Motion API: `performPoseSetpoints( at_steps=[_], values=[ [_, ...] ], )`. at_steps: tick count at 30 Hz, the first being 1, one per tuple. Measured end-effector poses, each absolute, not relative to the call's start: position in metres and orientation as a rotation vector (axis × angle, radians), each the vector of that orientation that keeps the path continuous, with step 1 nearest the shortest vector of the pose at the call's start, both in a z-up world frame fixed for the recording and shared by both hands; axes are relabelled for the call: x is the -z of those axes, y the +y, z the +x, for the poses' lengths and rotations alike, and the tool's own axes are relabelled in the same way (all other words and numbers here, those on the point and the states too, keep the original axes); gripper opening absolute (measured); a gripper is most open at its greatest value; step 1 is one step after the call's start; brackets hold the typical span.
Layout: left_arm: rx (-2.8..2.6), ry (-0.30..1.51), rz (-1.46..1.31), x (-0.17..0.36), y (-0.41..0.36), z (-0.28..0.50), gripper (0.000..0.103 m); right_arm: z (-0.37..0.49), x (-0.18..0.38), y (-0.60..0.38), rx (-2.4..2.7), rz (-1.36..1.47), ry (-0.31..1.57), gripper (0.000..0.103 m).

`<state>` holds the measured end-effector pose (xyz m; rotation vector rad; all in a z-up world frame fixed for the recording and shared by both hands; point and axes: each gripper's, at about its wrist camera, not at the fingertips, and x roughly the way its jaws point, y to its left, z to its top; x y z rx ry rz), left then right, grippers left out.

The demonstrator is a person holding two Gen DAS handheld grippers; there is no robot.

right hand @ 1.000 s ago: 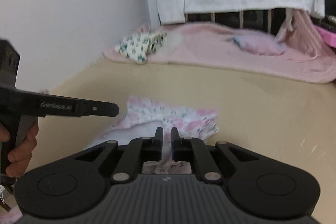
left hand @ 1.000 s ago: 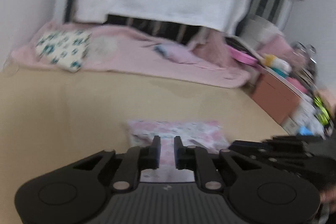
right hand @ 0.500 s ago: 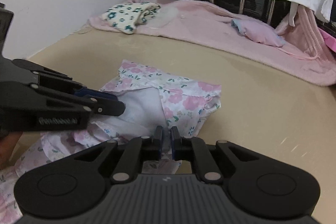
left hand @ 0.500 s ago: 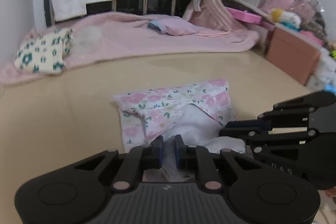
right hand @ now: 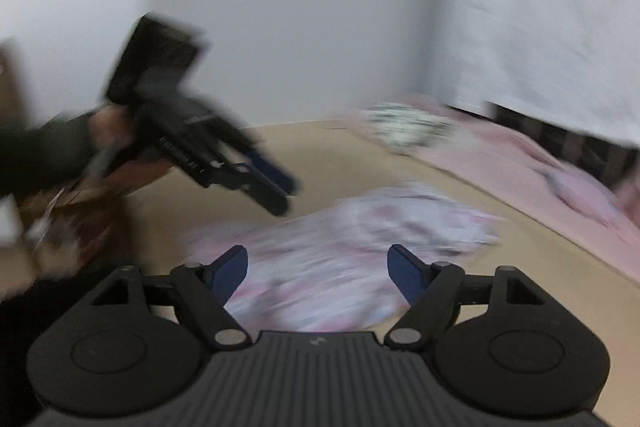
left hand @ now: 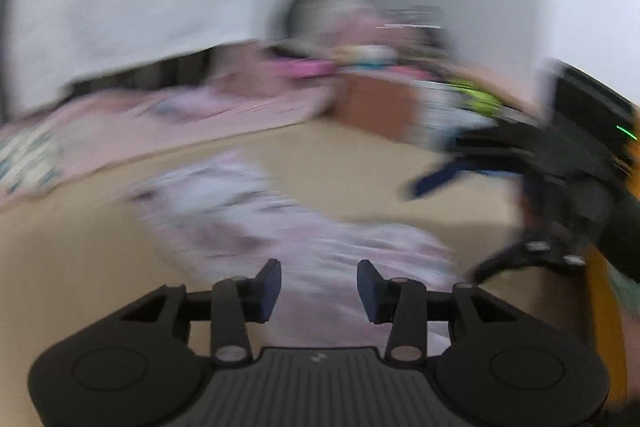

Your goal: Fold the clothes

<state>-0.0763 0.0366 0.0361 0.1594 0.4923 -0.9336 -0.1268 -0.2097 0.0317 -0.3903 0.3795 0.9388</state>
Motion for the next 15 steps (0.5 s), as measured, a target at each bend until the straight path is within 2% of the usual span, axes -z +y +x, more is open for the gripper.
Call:
performPoseSetpoints(
  at_steps=[2,5,7,10,13,14,15],
  values=[
    [1.014,0.49,0.233,-0.03,0.025,-0.087,0.051,-0.132,-0.025,-0.197,-0.991,-0.466,0.402,0.077],
    [1.027,0.578,0.343,-0.021,0.007,-0.089,0.051,-0.123,-0.014,-0.184,-1.013,-0.521,0.484,0.077],
    [1.009,0.62,0.336,-0.016,0.007,-0.086,0.051,-0.111,-0.005,-0.185,-1.0,-0.508,0.569,0.069],
    [1.006,0.603,0.331,-0.015,0.013,-0.091,0.052,-0.107,0.001,-0.194,-1.001,-0.421,0.605,0.056],
    [0.989,0.526,0.391,-0.015,0.017,-0.107,0.053,-0.107,0.002,-0.198,-0.997,-0.377,0.617,0.025],
    [0.983,0.5,0.411,-0.014,0.018,-0.112,0.059,-0.107,0.0,-0.198,-0.995,-0.381,0.619,0.01],
    [0.977,0.475,0.43,-0.014,0.02,-0.118,0.076,-0.109,-0.001,-0.198,-0.995,-0.389,0.621,0.009]
  ],
)
